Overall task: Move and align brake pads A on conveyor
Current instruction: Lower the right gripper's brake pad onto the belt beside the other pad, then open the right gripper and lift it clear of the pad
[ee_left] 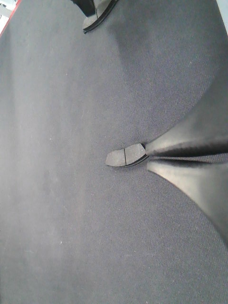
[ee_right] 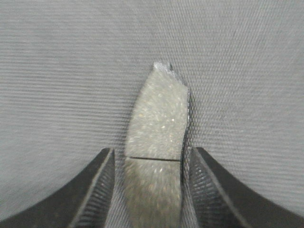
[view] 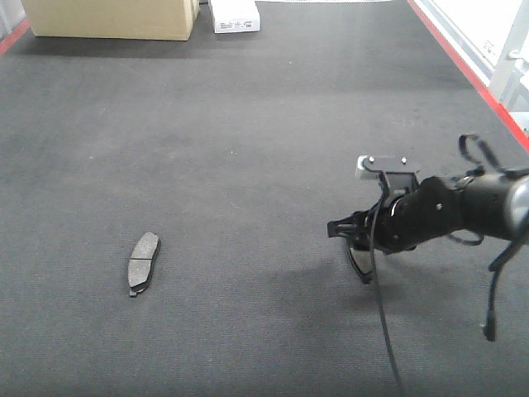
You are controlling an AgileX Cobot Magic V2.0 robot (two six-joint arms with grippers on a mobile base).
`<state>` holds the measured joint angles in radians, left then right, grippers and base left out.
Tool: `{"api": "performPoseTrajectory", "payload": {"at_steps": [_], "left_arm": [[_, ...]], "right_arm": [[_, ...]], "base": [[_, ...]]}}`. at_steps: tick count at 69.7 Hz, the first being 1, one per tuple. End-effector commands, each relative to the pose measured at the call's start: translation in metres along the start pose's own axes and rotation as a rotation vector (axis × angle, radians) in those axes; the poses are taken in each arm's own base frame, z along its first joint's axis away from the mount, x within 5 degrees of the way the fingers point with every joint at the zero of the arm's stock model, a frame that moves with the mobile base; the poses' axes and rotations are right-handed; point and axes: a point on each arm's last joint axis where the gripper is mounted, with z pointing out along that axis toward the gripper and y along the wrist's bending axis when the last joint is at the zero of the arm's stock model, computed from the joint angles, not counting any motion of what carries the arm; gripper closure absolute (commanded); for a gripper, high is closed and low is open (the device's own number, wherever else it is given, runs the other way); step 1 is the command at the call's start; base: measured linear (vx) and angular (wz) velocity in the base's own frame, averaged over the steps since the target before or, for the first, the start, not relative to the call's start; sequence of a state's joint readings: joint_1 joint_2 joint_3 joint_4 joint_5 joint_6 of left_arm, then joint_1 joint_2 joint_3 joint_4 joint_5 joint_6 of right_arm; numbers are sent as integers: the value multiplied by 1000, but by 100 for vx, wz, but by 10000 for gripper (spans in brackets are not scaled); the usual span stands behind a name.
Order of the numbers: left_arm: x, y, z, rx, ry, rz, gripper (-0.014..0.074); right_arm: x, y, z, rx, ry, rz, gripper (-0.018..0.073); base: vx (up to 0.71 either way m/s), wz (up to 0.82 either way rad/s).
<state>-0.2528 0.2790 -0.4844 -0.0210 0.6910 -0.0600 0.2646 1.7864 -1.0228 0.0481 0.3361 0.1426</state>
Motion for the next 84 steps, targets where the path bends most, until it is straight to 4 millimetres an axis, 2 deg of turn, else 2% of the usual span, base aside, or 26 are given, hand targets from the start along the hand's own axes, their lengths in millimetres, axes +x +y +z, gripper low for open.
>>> {"api": "performPoseTrajectory", "payload": {"at_steps": [1, 13, 28, 60, 70, 84], "left_arm": [[-13, -1, -3, 14, -79, -1, 602], [-13, -1, -3, 14, -79, -1, 602], [-13, -1, -3, 14, -79, -1, 602], [-13, -1, -3, 14, -79, -1, 602], [-13, -1, -3, 14, -79, -1, 602], [-13, -1, -3, 14, -79, -1, 602]], "right_arm": [[-20, 3, -31, -8, -123, -50, 260], [-21, 2, -50, 5, -136, -85, 373], [-23, 2, -76, 15, -164, -108, 574], [-21, 2, -148, 7, -265, -112, 564], [-1, -1, -161, -3, -328, -120, 563], [57, -11, -176, -15, -385, -120, 563]], "base": [[0, 0], [0, 0], [0, 0], [0, 0], [0, 0], [0, 0]]}}
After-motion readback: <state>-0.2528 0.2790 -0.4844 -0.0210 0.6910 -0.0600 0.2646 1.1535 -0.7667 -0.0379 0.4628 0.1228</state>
